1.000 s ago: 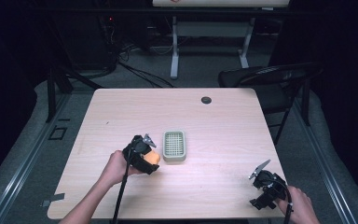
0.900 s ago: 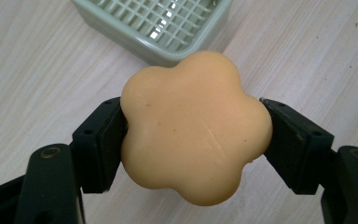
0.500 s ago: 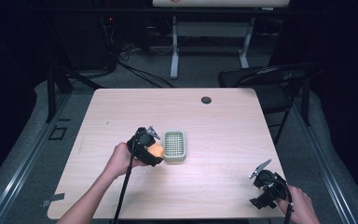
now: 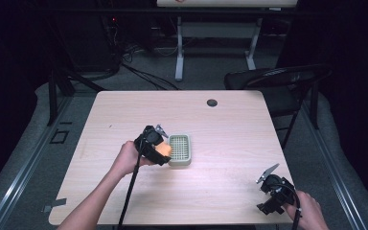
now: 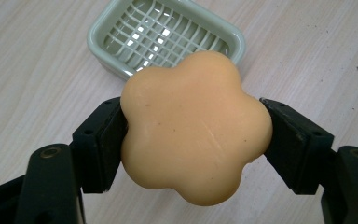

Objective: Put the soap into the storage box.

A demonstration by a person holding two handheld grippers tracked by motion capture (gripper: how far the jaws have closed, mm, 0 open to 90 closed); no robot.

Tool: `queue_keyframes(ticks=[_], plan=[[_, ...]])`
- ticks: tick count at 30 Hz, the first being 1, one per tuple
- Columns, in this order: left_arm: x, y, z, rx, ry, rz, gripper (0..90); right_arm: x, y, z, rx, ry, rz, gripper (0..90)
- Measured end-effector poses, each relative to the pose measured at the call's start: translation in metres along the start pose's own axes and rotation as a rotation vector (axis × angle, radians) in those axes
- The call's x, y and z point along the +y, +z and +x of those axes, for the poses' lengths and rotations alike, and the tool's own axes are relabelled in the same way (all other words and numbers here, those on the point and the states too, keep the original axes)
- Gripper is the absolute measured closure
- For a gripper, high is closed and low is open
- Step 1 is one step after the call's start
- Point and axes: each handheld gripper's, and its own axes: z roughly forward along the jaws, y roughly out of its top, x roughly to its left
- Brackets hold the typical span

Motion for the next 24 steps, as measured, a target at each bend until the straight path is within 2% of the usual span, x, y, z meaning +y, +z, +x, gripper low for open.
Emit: queue_keyframes(ticks=[6,24], plan=[[0.005,0.001,0.002,0.001,0.001,-0.002,27.3,0.000,-0.001,-0.001,0.011,0.003,-0.004,15.8],[0.022,0.008,0.008,0.010,0.003,0.003,27.3,0.000,-0.001,0.000,0.002,-0.003,0.003,15.8]])
